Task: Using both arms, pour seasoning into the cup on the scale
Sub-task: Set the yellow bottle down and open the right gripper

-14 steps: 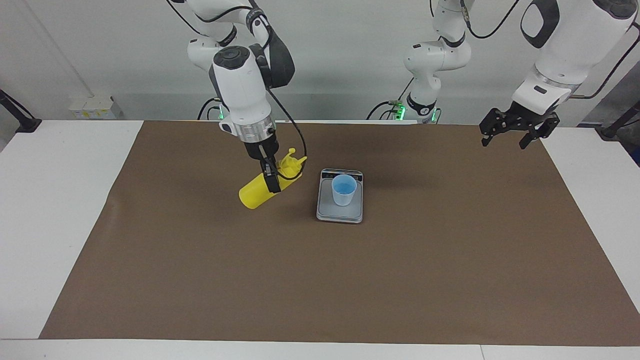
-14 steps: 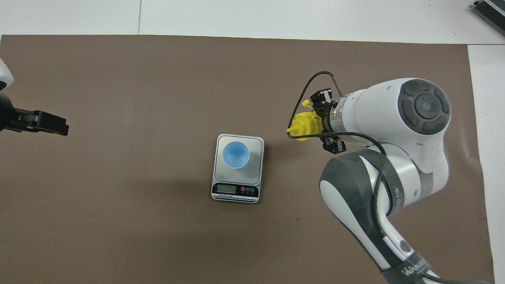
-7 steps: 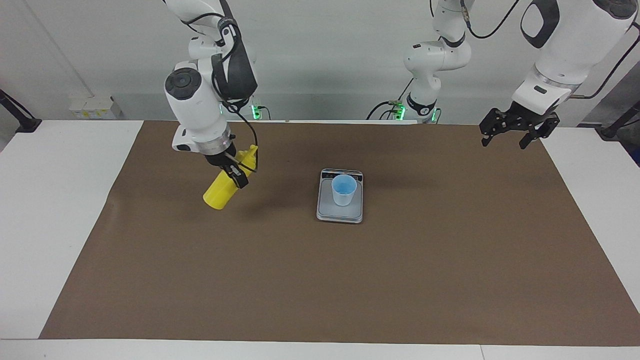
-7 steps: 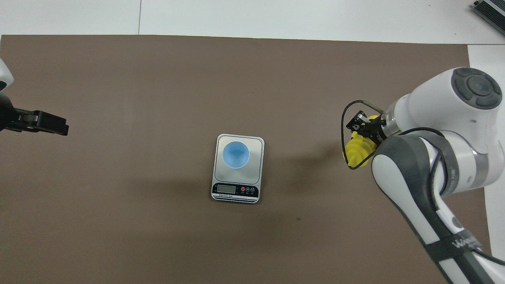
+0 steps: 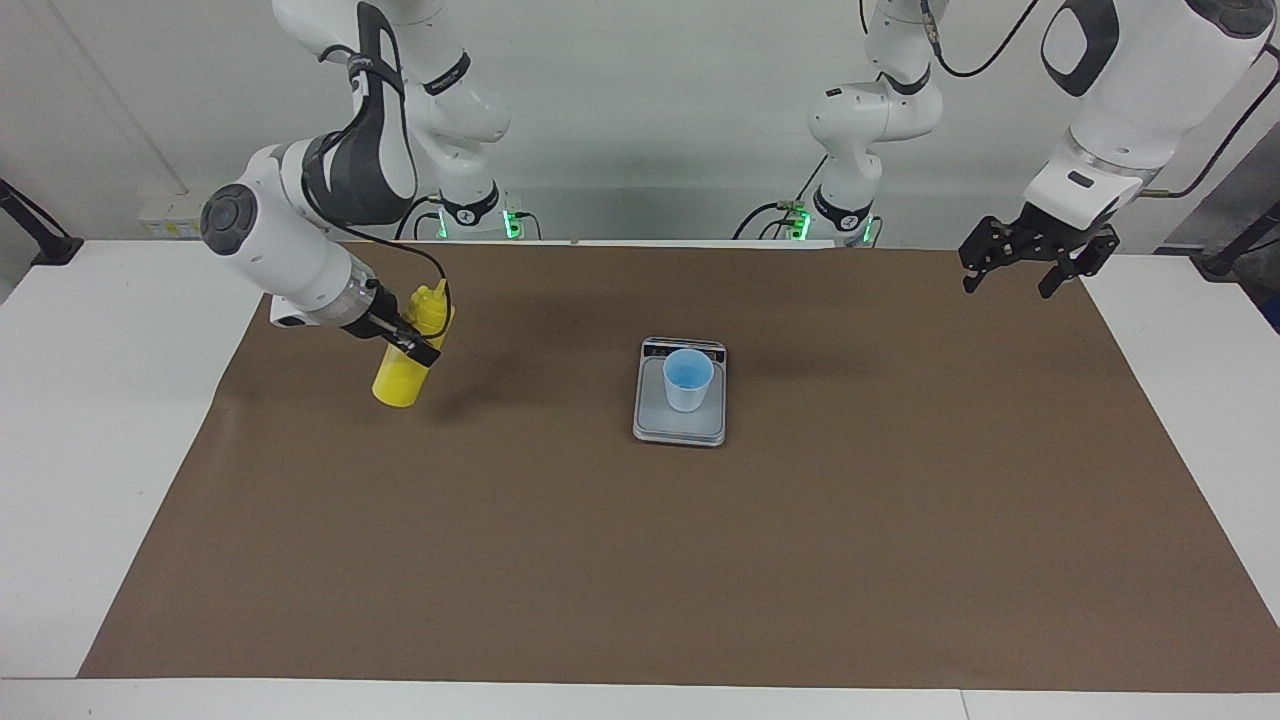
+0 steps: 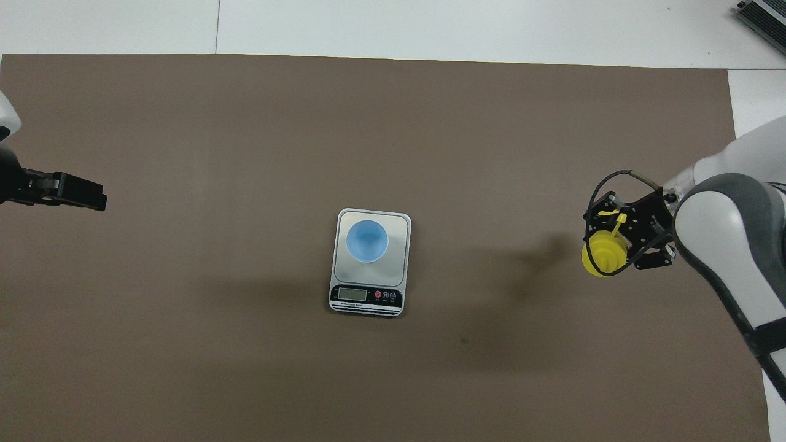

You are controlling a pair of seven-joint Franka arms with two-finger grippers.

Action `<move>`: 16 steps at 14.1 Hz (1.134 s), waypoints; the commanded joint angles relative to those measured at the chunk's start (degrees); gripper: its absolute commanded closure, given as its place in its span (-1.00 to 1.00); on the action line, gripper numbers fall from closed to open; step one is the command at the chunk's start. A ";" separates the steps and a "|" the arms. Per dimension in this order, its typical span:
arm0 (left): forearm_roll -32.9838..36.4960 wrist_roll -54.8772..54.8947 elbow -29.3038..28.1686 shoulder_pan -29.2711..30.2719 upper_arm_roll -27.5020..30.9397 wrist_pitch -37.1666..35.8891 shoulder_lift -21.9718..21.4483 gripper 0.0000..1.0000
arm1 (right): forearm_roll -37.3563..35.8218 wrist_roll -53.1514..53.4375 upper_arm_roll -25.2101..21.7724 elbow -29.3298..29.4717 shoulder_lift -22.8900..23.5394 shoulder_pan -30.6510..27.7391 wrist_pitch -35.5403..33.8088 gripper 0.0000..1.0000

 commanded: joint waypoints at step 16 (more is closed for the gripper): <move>0.71 -0.53 -0.73 0.97 -0.67 0.02 -0.88 -1.00 | 25.47 21.49 0.36 0.78 11.55 -10.81 1.68 -1.00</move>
